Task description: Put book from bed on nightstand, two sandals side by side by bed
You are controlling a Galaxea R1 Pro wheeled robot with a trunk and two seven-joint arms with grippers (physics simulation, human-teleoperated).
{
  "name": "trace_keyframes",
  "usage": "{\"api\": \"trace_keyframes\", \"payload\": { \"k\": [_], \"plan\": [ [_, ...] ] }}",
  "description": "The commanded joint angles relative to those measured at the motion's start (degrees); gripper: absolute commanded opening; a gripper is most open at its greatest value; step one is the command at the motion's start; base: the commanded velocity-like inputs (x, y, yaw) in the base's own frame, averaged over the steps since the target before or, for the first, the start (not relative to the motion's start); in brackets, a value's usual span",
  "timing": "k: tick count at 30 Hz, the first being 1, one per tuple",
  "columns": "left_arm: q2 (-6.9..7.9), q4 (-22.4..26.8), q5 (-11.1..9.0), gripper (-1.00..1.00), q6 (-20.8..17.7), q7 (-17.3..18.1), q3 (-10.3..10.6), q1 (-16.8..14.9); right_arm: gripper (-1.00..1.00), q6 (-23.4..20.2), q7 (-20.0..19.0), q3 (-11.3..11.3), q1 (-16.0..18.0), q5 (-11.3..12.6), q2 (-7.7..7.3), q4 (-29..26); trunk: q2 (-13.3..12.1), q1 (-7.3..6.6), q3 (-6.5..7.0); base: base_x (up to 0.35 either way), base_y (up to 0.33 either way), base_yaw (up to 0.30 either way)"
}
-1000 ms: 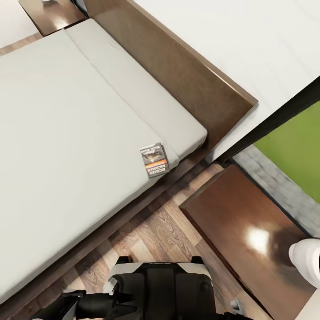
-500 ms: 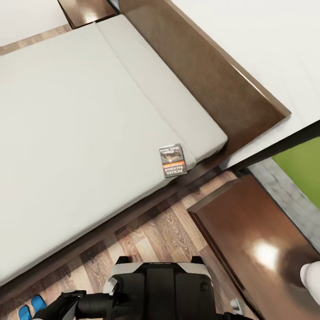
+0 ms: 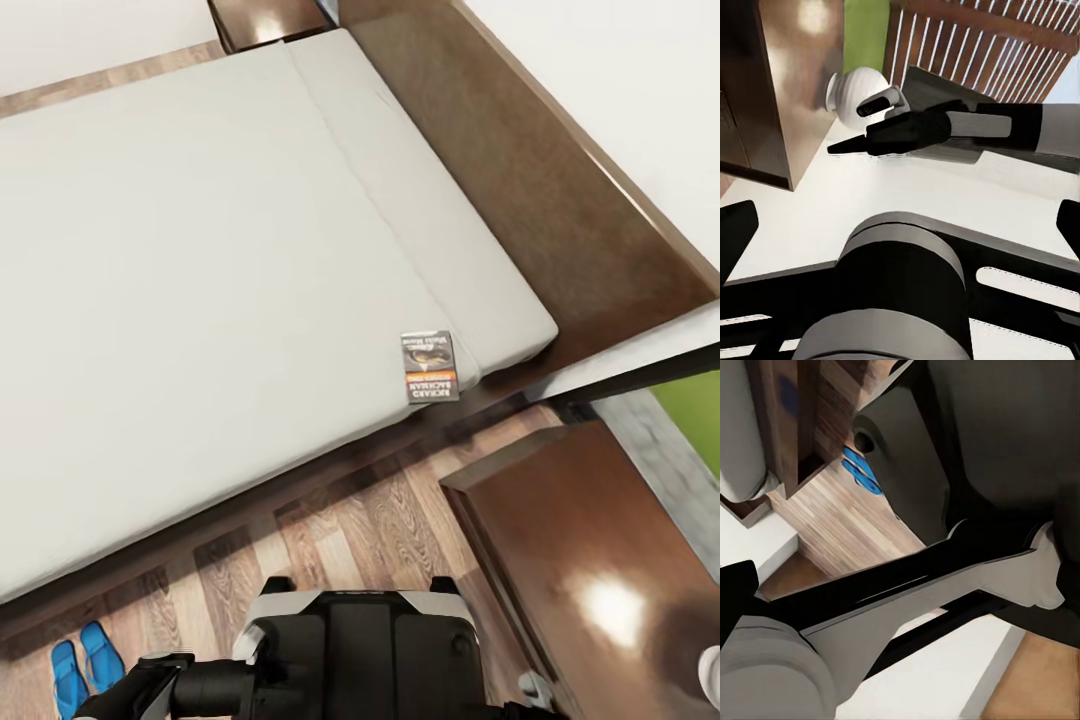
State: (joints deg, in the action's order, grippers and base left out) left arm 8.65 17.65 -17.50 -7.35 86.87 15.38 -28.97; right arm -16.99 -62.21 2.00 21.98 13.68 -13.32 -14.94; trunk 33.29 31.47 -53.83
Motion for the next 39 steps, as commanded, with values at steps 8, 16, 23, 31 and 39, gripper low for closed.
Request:
{"api": "trace_keyframes", "payload": {
  "k": [8,16,23,31,39],
  "plan": [
    [0.05,0.01,-0.43,1.00,-0.60,0.14,0.48,-0.03,1.00,-0.58,-0.19,0.20,-0.03,0.16,0.00,-0.04,0.06,0.02,-0.04,0.000,0.000,0.158],
    [-0.23,0.01,-0.43,1.00,-0.56,0.14,0.46,-0.03,1.00,-0.55,-0.27,0.20,-0.03,0.12,0.01,-0.08,0.06,0.02,-0.04,0.000,0.000,0.010],
    [-0.30,0.01,-0.43,1.00,-0.56,0.14,0.44,-0.03,1.00,-0.58,-0.25,0.20,-0.01,0.16,0.00,-0.05,0.06,0.02,-0.04,0.000,0.000,0.000],
    [-0.30,0.01,-0.43,1.00,-0.64,0.14,0.44,-0.03,1.00,-0.53,0.08,0.20,-0.01,0.13,0.09,-0.08,0.06,0.02,-0.04,0.000,0.000,0.000],
    [-0.51,0.01,-0.43,1.00,-0.65,0.14,0.45,-0.03,1.00,-0.57,3.39,0.45,-0.02,0.05,0.22,-0.76,0.06,0.02,-0.04,0.000,0.000,0.000]
  ]
}}
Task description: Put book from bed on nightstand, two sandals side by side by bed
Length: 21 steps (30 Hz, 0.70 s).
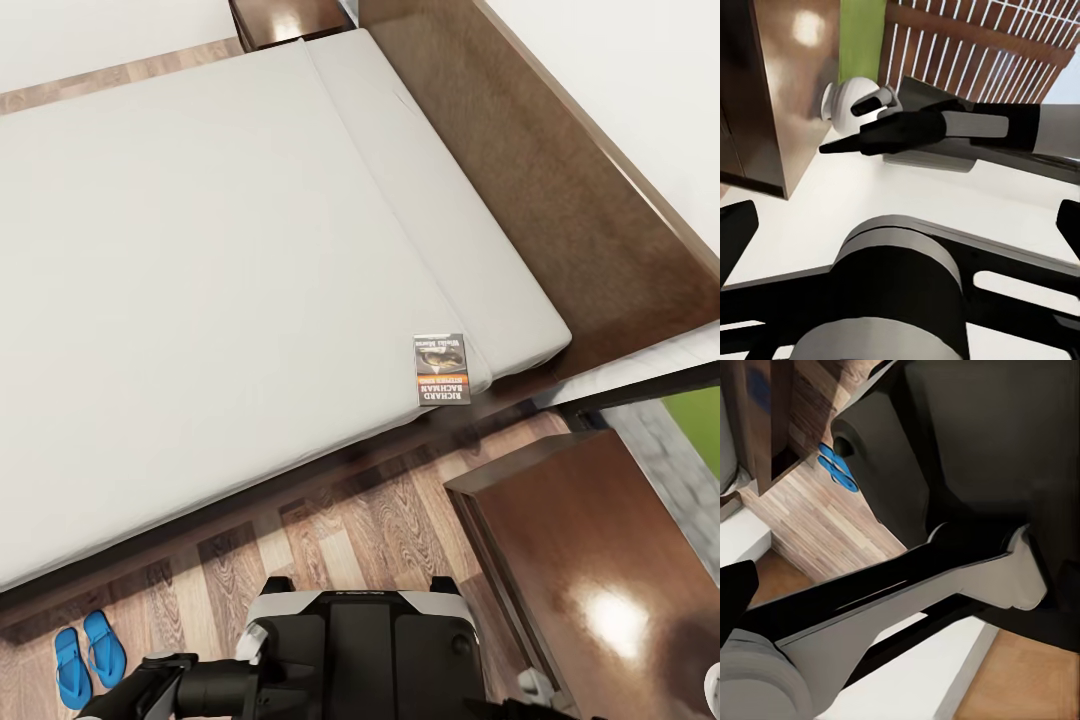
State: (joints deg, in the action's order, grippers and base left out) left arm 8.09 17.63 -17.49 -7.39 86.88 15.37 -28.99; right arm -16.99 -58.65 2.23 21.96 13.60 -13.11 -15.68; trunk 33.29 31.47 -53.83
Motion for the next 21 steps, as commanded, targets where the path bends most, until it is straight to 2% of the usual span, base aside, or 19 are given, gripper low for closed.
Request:
{"api": "trace_keyframes", "payload": {
  "k": [1,5,10,14,17,19,20,21],
  "plan": [
    [-0.05,0.03,-0.44,1.00,-0.61,0.13,0.45,-0.01,1.00,-0.64,0.25,0.34,0.01,0.23,-0.04,-0.14,0.06,0.02,-0.04,0.000,0.000,0.000],
    [-0.23,0.03,-0.44,1.00,-0.61,0.13,0.45,-0.01,1.00,-1.09,0.68,0.73,0.00,0.61,-0.55,-1.11,0.06,0.02,-0.04,0.000,0.000,0.000],
    [-0.50,0.03,-0.44,1.00,-0.61,0.13,0.45,-0.01,1.00,-1.78,0.72,0.90,0.01,0.84,-3.72,-6.98,0.06,0.02,-0.04,0.000,0.000,0.000],
    [-0.58,0.03,-0.44,1.00,-0.61,0.13,0.45,-0.01,1.00,-3.98,0.73,0.97,0.01,0.94,-4.87,-10.85,0.06,0.02,-0.04,0.000,0.000,0.000],
    [-0.61,0.03,-0.44,1.00,-0.61,0.13,0.45,-0.01,1.00,-10.73,0.73,1.15,0.01,0.99,-5.32,-16.98,0.06,0.02,-0.04,0.000,0.000,0.000],
    [-0.65,0.02,-0.44,1.00,-0.61,0.13,0.45,-0.01,1.00,-15.18,0.73,2.33,0.01,1.05,-5.40,-22.87,0.06,0.02,-0.04,0.000,0.000,0.000],
    [-0.64,0.02,-0.44,1.00,-0.61,0.13,0.45,-0.01,1.00,-16.07,0.73,2.79,0.01,1.05,-5.40,-24.05,0.06,0.02,-0.04,0.000,0.000,0.000],
    [-0.65,0.01,-0.44,1.00,-0.61,0.13,0.45,-0.01,1.00,-17.90,0.73,4.04,0.01,1.06,-5.40,-26.37,0.06,0.02,-0.04,0.000,0.000,0.000]
  ]
}}
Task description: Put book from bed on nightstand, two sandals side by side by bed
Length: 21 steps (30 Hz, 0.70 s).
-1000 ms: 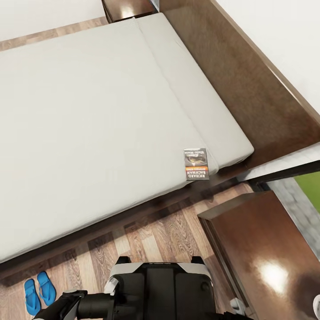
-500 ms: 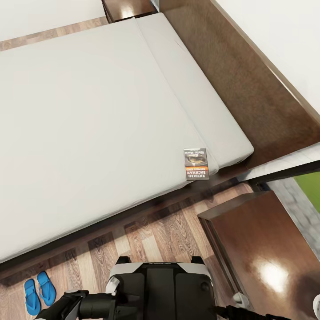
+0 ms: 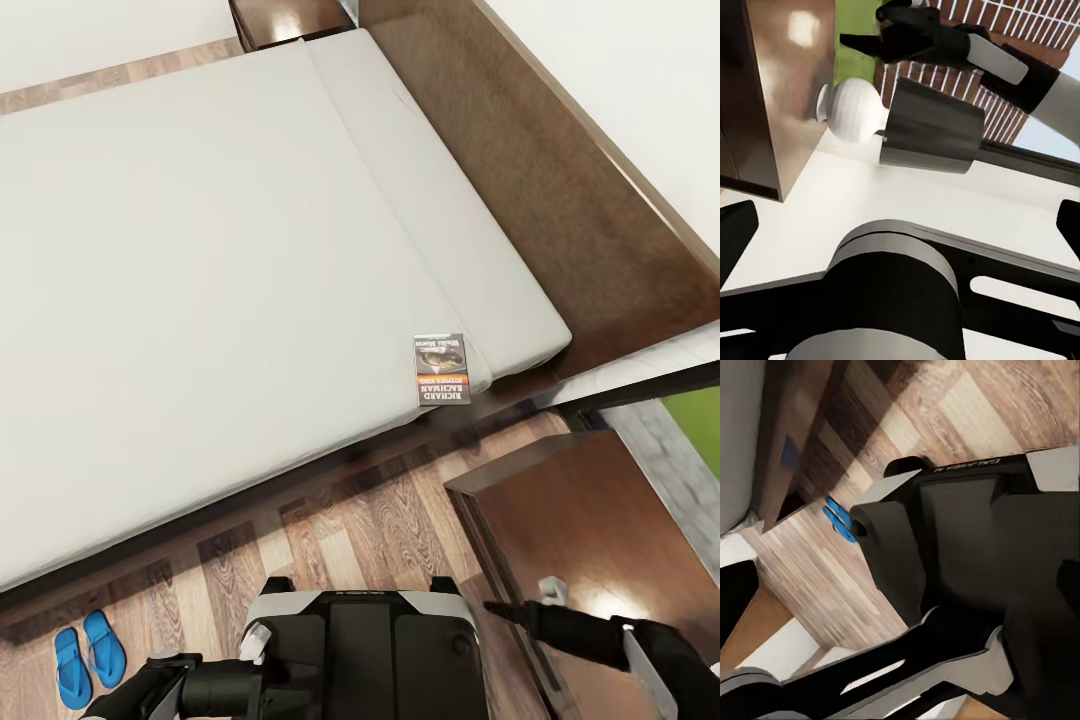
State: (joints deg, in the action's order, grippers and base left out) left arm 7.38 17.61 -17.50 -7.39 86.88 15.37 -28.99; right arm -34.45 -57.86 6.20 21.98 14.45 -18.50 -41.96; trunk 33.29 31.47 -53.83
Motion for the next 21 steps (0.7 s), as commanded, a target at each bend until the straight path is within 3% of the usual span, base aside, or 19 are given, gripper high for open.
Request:
{"api": "trace_keyframes", "payload": {
  "k": [1,2,7,12,15,16,19,21],
  "plan": [
    [0.07,0.04,-0.43,1.00,-0.61,0.13,0.45,-0.01,1.00,-2.31,-0.02,1.78,-0.01,0.19,0.02,-2.31,0.06,0.02,-0.04,0.000,0.000,0.000],
    [0.07,0.05,-0.43,1.00,-0.61,0.13,0.45,-0.01,1.00,-3.20,-0.01,2.78,-0.01,0.18,0.02,-3.41,0.06,0.02,-0.04,0.000,0.000,0.000],
    [0.08,0.06,-0.43,1.00,-0.61,0.13,0.45,-0.01,1.00,-7.08,0.46,13.27,-0.01,0.01,0.11,-10.70,0.06,0.02,-0.04,0.000,0.000,0.000],
    [0.09,0.06,-0.42,1.00,-0.56,0.18,0.45,-0.01,1.00,-7.19,0.50,15.93,-0.01,0.02,0.15,-11.98,0.06,0.02,-0.04,0.000,0.000,0.000],
    [0.08,0.06,-0.41,1.00,-0.58,0.21,0.45,-0.01,1.00,-6.43,0.69,19.27,-0.01,0.01,0.30,-12.62,0.06,0.02,-0.04,0.000,0.000,0.000],
    [0.08,0.06,-0.42,1.00,-0.61,0.21,0.45,-0.01,1.00,-5.57,0.75,22.06,-0.03,-0.01,0.41,-12.84,0.06,0.02,-0.04,0.000,0.000,0.000],
    [0.09,0.12,-0.43,1.00,-0.79,0.29,0.38,-0.01,1.00,-4.78,0.80,24.90,-0.01,0.01,0.52,-12.91,0.06,0.02,-0.04,0.000,0.000,0.000],
    [0.09,0.19,-0.43,1.00,-0.93,0.36,0.25,-0.01,1.00,-4.61,0.81,25.64,-0.01,0.06,0.55,-12.87,0.06,0.02,-0.04,0.000,0.000,0.000]
  ]
}}
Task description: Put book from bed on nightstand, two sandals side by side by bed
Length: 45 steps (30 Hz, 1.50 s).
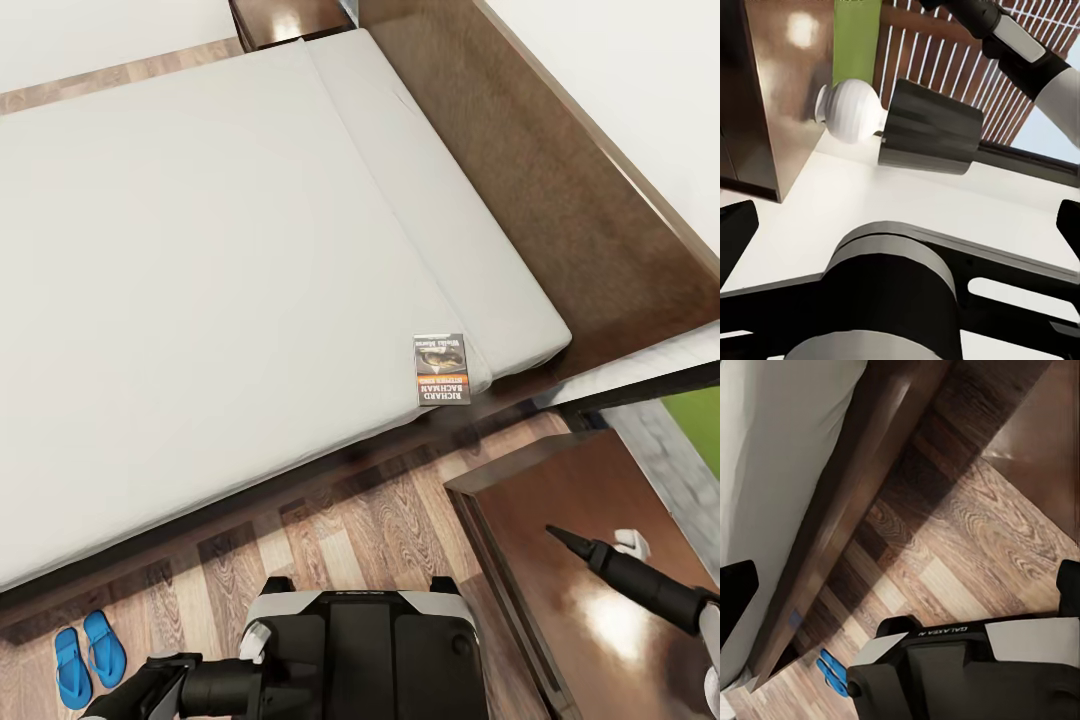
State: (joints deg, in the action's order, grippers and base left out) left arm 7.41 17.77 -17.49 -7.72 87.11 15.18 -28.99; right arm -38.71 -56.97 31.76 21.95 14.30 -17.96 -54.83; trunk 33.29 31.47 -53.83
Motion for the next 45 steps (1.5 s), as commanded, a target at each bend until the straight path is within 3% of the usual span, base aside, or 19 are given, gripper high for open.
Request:
{"api": "trace_keyframes", "payload": {
  "k": [1,5,12,15,19,22,26,29,33,36,38,41,43,44,45],
  "plan": [
    [0.06,0.06,-0.45,1.00,-0.65,0.16,0.40,-0.01,1.00,-0.31,-0.08,0.37,0.02,0.24,0.01,0.08,0.06,0.02,-0.04,0.000,0.000,0.000],
    [0.13,0.37,-0.98,1.00,-1.84,0.23,-0.27,-0.19,1.00,-0.25,-0.09,0.79,0.02,0.28,0.03,0.34,0.06,0.02,-0.04,0.000,0.000,0.000],
    [1.25,1.99,-5.42,1.00,-7.91,-0.42,-3.44,-0.98,1.00,-0.46,-0.26,1.23,0.01,0.35,0.03,0.42,0.06,0.02,-0.04,0.000,0.000,0.000],
    [1.69,3.68,-7.04,1.00,-10.43,-2.80,-5.01,-1.08,1.00,-0.65,-0.36,2.59,0.02,0.58,0.03,0.43,0.06,0.02,-0.04,0.000,0.000,0.000],
    [1.70,4.44,-7.97,1.00,-13.03,-8.80,-6.80,-1.12,1.00,-0.74,-0.41,3.71,0.02,3.66,0.03,0.43,0.06,0.02,-0.04,0.000,0.000,0.000],
    [1.62,4.59,-8.23,1.00,-13.73,-10.56,-7.41,-1.11,1.00,-0.82,-0.37,3.93,0.02,6.91,0.03,0.43,0.06,0.02,-0.04,0.000,0.000,0.000],
    [1.53,4.63,-9.41,1.00,-14.04,-11.04,-7.57,-1.12,1.00,-0.84,-0.37,4.00,0.02,8.21,0.03,0.43,0.06,0.02,-0.04,0.000,0.000,0.000],
    [1.55,4.64,-13.23,1.00,-15.77,-11.15,-7.61,-1.11,1.00,-0.84,-0.41,4.01,0.02,8.51,0.03,0.43,0.06,0.02,-0.04,0.000,0.000,0.000],
    [1.48,4.65,-14.87,1.00,-16.85,-11.34,-7.40,-1.13,1.00,-0.90,-0.60,4.08,0.00,8.74,0.03,0.43,0.06,0.02,-0.04,0.000,0.000,0.000],
    [1.41,4.65,-15.13,1.00,-17.02,-11.47,-7.30,-1.14,1.00,-0.93,-0.70,4.05,0.02,11.45,0.03,0.43,0.06,0.02,-0.04,0.000,0.000,0.000],
    [1.39,4.65,-15.14,1.00,-17.05,-11.51,-7.28,-1.13,1.00,-1.01,-0.51,3.91,0.02,14.95,0.10,0.54,0.06,0.02,-0.04,0.000,0.000,0.000],
    [1.38,4.65,-15.15,1.00,-17.06,-11.52,-7.27,-1.13,1.00,-1.07,-0.39,3.72,0.07,16.98,0.18,0.58,0.06,0.02,-0.04,0.000,0.000,0.000],
    [1.38,4.65,-15.19,1.00,-17.07,-11.52,-7.23,-1.12,1.00,-1.06,-0.26,3.53,0.25,18.05,1.30,0.66,0.06,0.02,-0.04,0.000,0.000,0.000],
    [1.38,4.65,-15.19,1.00,-17.07,-11.52,-7.21,-1.13,1.00,-1.05,-0.19,3.46,0.32,18.24,3.09,0.67,0.06,0.02,-0.04,0.000,0.000,0.000],
    [1.38,4.65,-15.20,1.00,-17.07,-11.52,-7.19,-1.14,1.00,-0.84,-0.07,3.41,0.45,18.20,7.62,0.68,0.06,0.02,-0.04,0.000,0.000,0.000]
  ]
}}
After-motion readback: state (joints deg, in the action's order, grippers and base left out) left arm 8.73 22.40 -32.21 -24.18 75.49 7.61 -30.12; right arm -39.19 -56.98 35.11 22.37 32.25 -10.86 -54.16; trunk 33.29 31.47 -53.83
